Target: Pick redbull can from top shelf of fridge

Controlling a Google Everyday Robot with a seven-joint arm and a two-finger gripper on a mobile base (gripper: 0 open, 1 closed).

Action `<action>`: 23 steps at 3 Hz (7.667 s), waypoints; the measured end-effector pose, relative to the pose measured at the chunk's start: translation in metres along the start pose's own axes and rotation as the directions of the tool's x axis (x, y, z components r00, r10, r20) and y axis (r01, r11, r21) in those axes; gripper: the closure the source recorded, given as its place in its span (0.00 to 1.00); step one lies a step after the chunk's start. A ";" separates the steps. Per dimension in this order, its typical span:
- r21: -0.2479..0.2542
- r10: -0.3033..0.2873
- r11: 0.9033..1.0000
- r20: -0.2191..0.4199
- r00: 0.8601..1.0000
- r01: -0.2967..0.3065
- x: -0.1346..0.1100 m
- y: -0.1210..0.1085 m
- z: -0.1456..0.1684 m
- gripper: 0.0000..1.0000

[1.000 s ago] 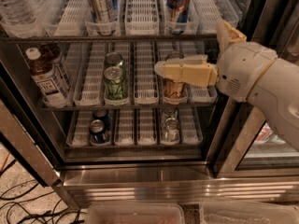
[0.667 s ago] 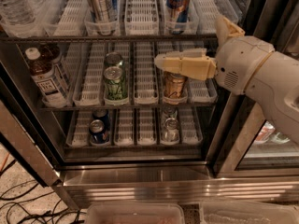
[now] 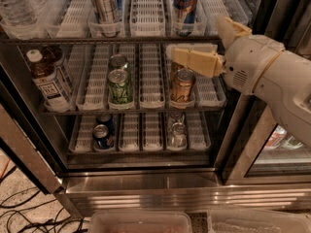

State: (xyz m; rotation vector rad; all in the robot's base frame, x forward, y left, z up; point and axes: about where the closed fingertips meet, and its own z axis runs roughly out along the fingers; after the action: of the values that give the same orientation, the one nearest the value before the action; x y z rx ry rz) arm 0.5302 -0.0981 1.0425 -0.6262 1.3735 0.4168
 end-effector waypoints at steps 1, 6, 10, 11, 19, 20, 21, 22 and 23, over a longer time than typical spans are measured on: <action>0.000 0.000 1.000 0.000 1.000 0.000 0.000 0.000 0.000 0.41; 0.000 0.000 1.000 0.000 1.000 0.000 0.000 0.000 0.000 0.33; 0.040 0.012 0.999 0.029 0.999 -0.014 -0.008 -0.017 0.022 0.41; 0.072 0.007 0.997 0.032 0.999 -0.009 -0.007 -0.028 0.032 0.40; 0.123 -0.006 0.992 0.042 0.999 0.001 -0.003 -0.052 0.080 0.39; 0.108 0.014 0.994 0.052 0.999 -0.020 -0.006 -0.052 0.081 0.35; 0.090 0.033 0.995 0.063 0.997 -0.039 -0.010 -0.051 0.083 0.35; 0.076 0.044 0.996 0.063 0.997 -0.049 -0.011 -0.050 0.086 0.34; 0.066 0.051 0.996 0.052 0.997 -0.054 -0.008 -0.049 0.088 0.52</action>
Offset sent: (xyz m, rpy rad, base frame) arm 0.0000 0.0000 0.0000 0.0000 0.0000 0.0000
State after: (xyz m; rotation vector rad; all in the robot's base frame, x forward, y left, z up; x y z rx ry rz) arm 0.6273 -0.0793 1.0647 -0.5219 1.3526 0.4242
